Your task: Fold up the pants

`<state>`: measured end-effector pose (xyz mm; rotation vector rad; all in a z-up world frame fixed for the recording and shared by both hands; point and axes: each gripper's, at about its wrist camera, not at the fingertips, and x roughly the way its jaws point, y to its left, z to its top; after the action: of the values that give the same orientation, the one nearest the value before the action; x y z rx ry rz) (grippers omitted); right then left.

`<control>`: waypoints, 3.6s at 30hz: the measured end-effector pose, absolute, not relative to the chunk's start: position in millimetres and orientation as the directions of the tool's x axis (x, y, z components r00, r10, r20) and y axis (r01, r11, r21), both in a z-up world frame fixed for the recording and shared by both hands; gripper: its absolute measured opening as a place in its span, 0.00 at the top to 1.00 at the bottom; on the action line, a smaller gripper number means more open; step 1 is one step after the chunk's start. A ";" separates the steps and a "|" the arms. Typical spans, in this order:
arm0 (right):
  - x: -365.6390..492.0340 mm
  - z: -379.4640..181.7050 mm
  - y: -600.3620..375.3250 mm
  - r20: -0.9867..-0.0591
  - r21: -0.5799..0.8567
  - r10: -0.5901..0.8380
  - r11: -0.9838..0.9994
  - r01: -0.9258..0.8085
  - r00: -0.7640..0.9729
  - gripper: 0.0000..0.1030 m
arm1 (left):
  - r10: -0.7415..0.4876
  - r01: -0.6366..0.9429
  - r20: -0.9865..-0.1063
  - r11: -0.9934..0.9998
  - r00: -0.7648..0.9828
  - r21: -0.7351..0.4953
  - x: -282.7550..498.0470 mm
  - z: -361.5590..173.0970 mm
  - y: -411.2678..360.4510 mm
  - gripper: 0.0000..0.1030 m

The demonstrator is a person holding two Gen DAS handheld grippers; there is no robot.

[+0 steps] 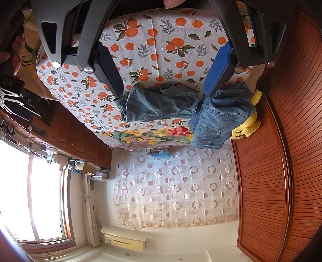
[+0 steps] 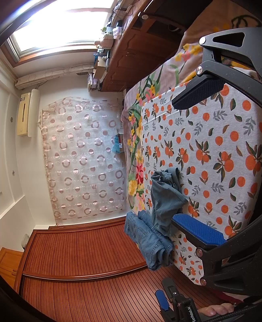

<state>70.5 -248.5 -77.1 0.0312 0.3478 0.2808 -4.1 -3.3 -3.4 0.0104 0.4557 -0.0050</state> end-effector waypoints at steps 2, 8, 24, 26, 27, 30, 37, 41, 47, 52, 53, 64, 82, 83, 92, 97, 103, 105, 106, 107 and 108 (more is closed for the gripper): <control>70.3 -77.0 -248.4 -0.332 0.078 0.277 0.961 -0.267 0.902 0.00 | -0.002 0.007 -0.440 1.000 0.898 0.010 -4.2 -3.3 -4.2 0.20; 70.5 -77.0 -248.2 -0.330 0.078 0.277 0.961 -0.267 0.902 0.00 | -0.002 0.007 -0.440 1.000 0.898 0.010 -4.2 -3.2 -4.2 0.20; 76.2 -82.6 -250.7 -0.347 0.084 0.286 0.958 -0.274 0.893 0.00 | 0.001 0.000 -0.469 1.000 0.883 0.002 2.0 -8.4 -4.4 0.20; 77.8 -84.7 -250.0 -0.353 0.082 0.284 0.958 -0.274 0.891 0.00 | 0.000 0.000 -0.476 1.000 0.879 0.001 4.0 -11.2 -2.3 0.20; 77.9 -85.5 -249.3 -0.357 0.080 0.284 0.959 -0.273 0.890 0.00 | 0.000 -0.001 -0.479 1.000 0.878 -0.001 4.9 -14.9 -0.1 0.20; 83.3 -89.6 -247.3 -0.372 0.073 0.288 0.957 -0.281 0.882 0.00 | 0.002 -0.006 -0.497 1.000 0.868 -0.005 10.9 -25.2 4.6 0.20; 103.6 -102.3 -239.2 -0.420 0.054 0.310 0.947 -0.318 0.853 0.00 | 0.011 -0.026 -0.546 0.999 0.838 -0.021 26.4 -54.5 20.5 0.20; 116.4 -107.2 -232.1 -0.442 0.038 0.323 0.939 -0.342 0.837 0.00 | 0.005 -0.020 -0.569 1.000 0.823 -0.021 35.3 -69.4 28.2 0.20; 138.7 -111.9 -217.6 -0.472 0.036 0.384 0.908 -0.418 0.794 0.07 | 0.004 -0.009 -0.596 1.000 0.803 -0.006 50.6 -87.0 34.4 0.20; 162.5 -114.5 -198.0 -0.502 0.039 0.446 0.868 -0.496 0.741 0.23 | -0.006 0.014 -0.609 1.000 0.793 0.008 62.8 -97.6 36.3 0.20; 166.8 -115.0 -194.4 -0.509 0.039 0.456 0.860 -0.509 0.730 0.28 | -0.008 0.017 -0.609 1.000 0.793 0.009 65.0 -99.2 36.9 0.20; 223.6 -135.9 -167.8 -0.660 0.097 0.496 0.802 -0.590 0.564 0.47 | -0.040 0.036 -0.629 0.999 0.776 -0.019 83.6 -113.9 53.7 0.22; 222.4 -99.3 -183.8 -0.615 0.066 0.514 0.789 -0.611 0.598 0.95 | -0.010 0.005 -0.636 1.000 0.772 -0.009 82.3 -113.9 65.3 0.24; 219.0 -92.6 -193.8 -0.602 0.064 0.511 0.797 -0.601 0.614 0.95 | -0.012 0.005 -0.635 1.000 0.773 -0.012 82.6 -113.7 65.0 0.24; 170.1 -44.5 -307.7 -0.493 0.046 0.414 0.891 -0.452 0.766 0.95 | -0.046 0.051 -0.615 0.999 0.787 -0.009 81.8 -105.8 48.8 0.24; 151.4 -52.2 -371.5 -0.501 0.024 0.271 0.954 -0.300 0.822 0.95 | -0.075 0.088 -0.610 0.996 0.789 -0.008 81.3 -105.0 36.0 0.24; 134.6 -90.2 -413.9 -0.579 -0.033 0.101 0.989 -0.147 0.809 0.95 | -0.098 0.111 -0.621 0.994 0.778 -0.018 82.5 -106.7 29.1 0.24; 127.0 -98.2 -415.2 -0.599 -0.038 0.092 0.989 -0.142 0.796 0.95 | -0.104 0.115 -0.624 0.993 0.775 -0.023 83.2 -107.6 27.3 0.24; 119.5 -101.3 -413.8 -0.603 -0.038 0.093 0.989 -0.145 0.792 0.95 | -0.105 0.117 -0.625 0.993 0.773 -0.022 83.4 -108.2 25.8 0.24; 113.9 -101.4 -412.0 -0.602 -0.040 0.092 0.989 -0.145 0.793 0.93 | -0.104 0.118 -0.628 0.993 0.771 -0.019 83.9 -108.9 24.6 0.24; 108.5 -101.1 -408.0 -0.602 -0.042 0.092 0.988 -0.147 0.793 0.93 | -0.102 0.118 -0.632 0.993 0.768 -0.017 84.4 -109.8 23.7 0.24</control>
<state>108.5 -408.0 -101.0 -0.0885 0.6428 0.1284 84.4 23.7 -109.8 0.0245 0.6843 -0.1193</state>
